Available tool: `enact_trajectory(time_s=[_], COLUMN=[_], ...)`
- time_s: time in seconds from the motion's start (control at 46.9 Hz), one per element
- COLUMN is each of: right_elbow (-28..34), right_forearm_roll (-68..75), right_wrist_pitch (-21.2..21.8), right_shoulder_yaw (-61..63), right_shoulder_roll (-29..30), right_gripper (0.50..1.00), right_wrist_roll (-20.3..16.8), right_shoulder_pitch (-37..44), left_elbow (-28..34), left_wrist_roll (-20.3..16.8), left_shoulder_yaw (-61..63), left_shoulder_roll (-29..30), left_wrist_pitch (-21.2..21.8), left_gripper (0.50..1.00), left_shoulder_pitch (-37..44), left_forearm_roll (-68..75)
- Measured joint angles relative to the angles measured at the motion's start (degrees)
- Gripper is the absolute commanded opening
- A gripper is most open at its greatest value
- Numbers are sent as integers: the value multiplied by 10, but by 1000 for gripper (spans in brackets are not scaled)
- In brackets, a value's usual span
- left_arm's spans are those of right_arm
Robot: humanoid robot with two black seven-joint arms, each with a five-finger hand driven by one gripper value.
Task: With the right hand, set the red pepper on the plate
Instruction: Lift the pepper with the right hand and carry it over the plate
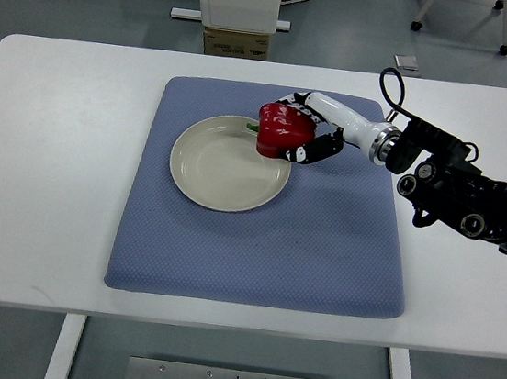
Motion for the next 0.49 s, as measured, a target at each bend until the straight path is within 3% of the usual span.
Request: enact_trajectory(time_s=[0.491], right_elbow=[-29], right_forearm_roll=[0], right_wrist_pitch=[0], right_shoulder_yaw=[-27], right_shoulder_roll=[103], right_gripper=[500], right_wrist_roll=[-7], right_shoulder_pitch=[27], left_elbow=[0], left_wrist_roll=[0], left_shoulder_yaw=[0], left_shoulder_roll=[0], left_wrist_pitch=[0], left_gripper=[1000], left_shoulder_pitch=[0], left_forearm_roll=[0])
